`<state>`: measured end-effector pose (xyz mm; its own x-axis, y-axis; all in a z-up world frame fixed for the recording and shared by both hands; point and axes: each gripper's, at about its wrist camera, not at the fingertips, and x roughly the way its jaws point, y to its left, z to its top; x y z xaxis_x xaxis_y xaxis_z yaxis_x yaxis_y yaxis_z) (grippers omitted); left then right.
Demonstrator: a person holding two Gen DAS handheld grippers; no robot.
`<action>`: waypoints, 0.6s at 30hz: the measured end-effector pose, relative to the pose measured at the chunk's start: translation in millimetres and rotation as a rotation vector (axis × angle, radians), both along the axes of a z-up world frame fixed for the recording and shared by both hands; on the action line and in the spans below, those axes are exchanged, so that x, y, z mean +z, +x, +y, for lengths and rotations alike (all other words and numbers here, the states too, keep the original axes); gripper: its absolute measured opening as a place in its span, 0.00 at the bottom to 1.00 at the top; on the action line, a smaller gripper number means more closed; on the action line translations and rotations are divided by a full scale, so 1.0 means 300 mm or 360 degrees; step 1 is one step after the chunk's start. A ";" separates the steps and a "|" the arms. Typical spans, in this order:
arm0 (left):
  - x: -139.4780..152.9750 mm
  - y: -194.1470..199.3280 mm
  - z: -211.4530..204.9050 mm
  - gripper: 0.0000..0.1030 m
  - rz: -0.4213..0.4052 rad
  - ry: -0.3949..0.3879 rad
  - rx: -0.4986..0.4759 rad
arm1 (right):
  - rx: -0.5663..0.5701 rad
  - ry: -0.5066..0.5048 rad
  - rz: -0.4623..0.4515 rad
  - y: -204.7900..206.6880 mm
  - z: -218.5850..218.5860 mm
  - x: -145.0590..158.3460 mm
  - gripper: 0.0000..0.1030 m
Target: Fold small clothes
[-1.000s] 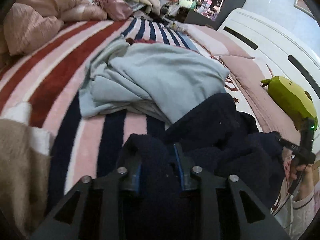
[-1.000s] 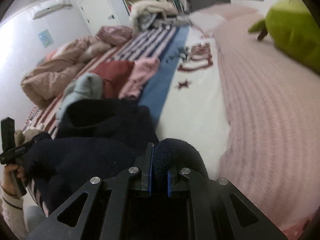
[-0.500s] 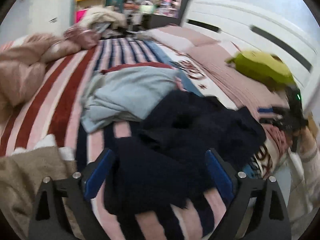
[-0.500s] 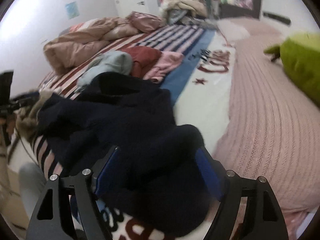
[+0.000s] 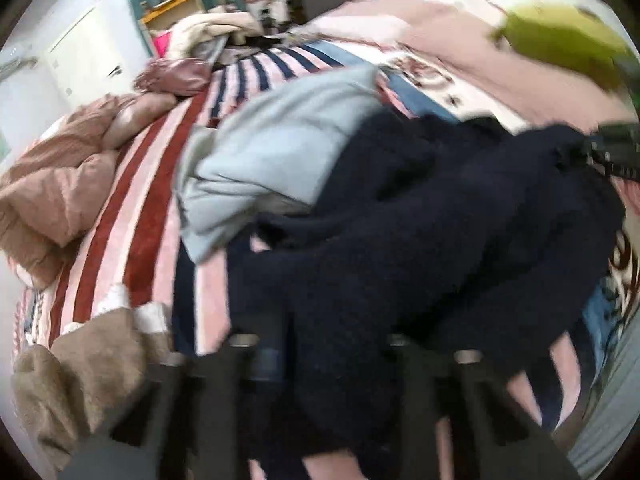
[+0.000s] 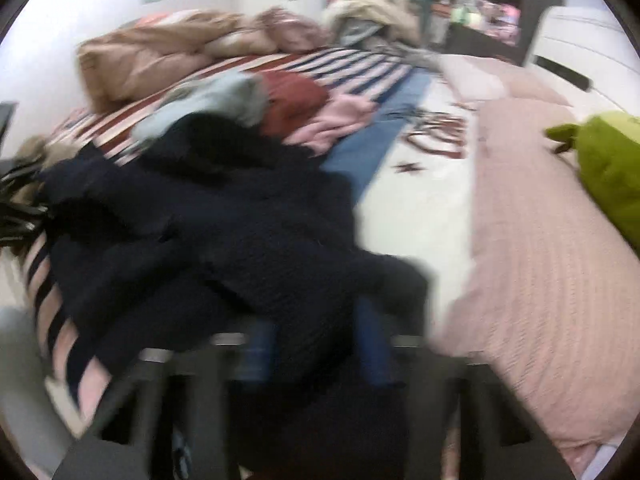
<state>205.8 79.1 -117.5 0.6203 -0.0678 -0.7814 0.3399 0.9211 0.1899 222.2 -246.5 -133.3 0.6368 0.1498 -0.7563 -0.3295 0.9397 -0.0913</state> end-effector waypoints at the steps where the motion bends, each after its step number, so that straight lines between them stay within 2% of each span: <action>1: 0.028 0.027 0.029 0.11 0.0003 -0.0100 0.0019 | -0.0002 0.0005 -0.0013 0.016 -0.004 0.012 0.10; 2: 0.049 0.050 0.052 0.10 0.0008 -0.0182 0.0036 | -0.0008 0.0012 -0.0019 0.041 -0.007 0.026 0.10; 4: 0.070 0.094 0.070 0.08 0.0005 -0.0253 0.0066 | -0.0016 0.0007 -0.0035 0.075 0.000 0.054 0.09; 7: 0.083 0.180 0.069 0.08 -0.0027 -0.0243 0.0104 | -0.0044 -0.0020 -0.0065 0.154 0.011 0.097 0.09; 9: 0.067 0.253 0.076 0.10 0.0014 -0.0304 0.0151 | -0.0090 0.0038 -0.0020 0.227 -0.006 0.107 0.09; 11: 0.038 0.333 0.097 0.15 0.0040 -0.0371 0.0252 | -0.0151 0.0078 0.0015 0.294 -0.026 0.099 0.09; 15: -0.007 0.429 0.150 0.23 -0.0004 -0.0404 0.0461 | -0.0250 0.0011 0.0042 0.399 -0.044 0.045 0.10; 17: -0.031 0.462 0.180 0.30 0.0034 -0.0429 0.0524 | -0.0277 0.0005 0.0093 0.433 -0.054 0.008 0.11; 18: -0.036 0.463 0.190 0.36 0.0041 -0.0433 0.0531 | -0.0286 0.0002 0.0110 0.439 -0.058 -0.002 0.11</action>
